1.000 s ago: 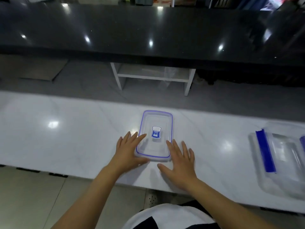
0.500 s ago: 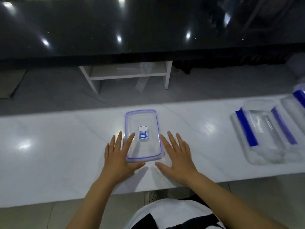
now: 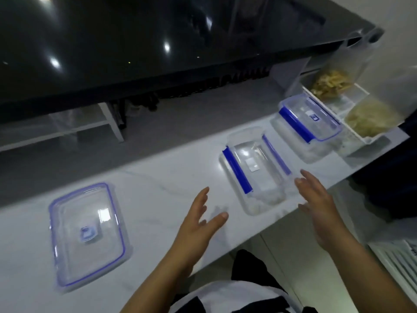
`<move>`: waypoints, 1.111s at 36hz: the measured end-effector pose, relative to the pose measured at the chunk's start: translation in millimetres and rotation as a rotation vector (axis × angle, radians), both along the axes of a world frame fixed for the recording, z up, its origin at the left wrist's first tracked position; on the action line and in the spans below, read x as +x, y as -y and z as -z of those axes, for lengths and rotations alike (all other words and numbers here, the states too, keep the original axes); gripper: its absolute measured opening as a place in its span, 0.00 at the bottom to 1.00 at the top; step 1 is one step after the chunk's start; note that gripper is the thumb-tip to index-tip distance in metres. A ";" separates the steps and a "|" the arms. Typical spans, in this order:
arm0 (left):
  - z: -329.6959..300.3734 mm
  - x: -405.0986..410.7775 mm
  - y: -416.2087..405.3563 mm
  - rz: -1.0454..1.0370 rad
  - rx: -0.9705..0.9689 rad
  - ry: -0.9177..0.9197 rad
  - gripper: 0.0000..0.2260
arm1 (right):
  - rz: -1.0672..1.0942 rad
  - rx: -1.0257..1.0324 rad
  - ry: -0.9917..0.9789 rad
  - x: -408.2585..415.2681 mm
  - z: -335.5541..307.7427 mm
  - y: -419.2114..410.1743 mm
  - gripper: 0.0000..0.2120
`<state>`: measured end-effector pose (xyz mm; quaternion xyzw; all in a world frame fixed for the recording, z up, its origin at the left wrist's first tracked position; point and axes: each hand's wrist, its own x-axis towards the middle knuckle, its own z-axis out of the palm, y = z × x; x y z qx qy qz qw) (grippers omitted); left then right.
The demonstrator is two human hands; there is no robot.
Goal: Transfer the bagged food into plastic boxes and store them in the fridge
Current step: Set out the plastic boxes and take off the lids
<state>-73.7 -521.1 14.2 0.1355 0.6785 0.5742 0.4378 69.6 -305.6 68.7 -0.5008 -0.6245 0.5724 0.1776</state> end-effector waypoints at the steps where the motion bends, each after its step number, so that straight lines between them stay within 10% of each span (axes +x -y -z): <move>1: -1.1 3.6 -15.3 -0.007 0.006 0.055 0.35 | 0.020 -0.049 -0.007 3.8 1.0 -15.5 0.22; 13: -11.1 30.0 -148.5 -0.496 0.024 0.470 0.28 | -0.226 -0.469 -0.052 -17.3 32.5 -145.7 0.22; 18: -20.4 32.1 -175.9 -0.628 0.008 0.352 0.24 | -0.419 -0.512 -0.072 -36.7 38.0 -165.6 0.15; 26: -24.3 6.7 -180.2 -0.686 -0.068 0.225 0.18 | -0.667 -0.626 -0.064 -70.7 31.0 -178.3 0.44; 36: -33.4 -1.4 -188.0 -0.762 -0.188 0.144 0.18 | -0.795 -0.649 -0.110 -73.4 37.0 -188.3 0.29; 40: -40.2 15.6 -201.2 -0.784 -0.302 -0.235 0.21 | -0.788 -0.462 -0.148 -61.7 25.7 -222.1 0.23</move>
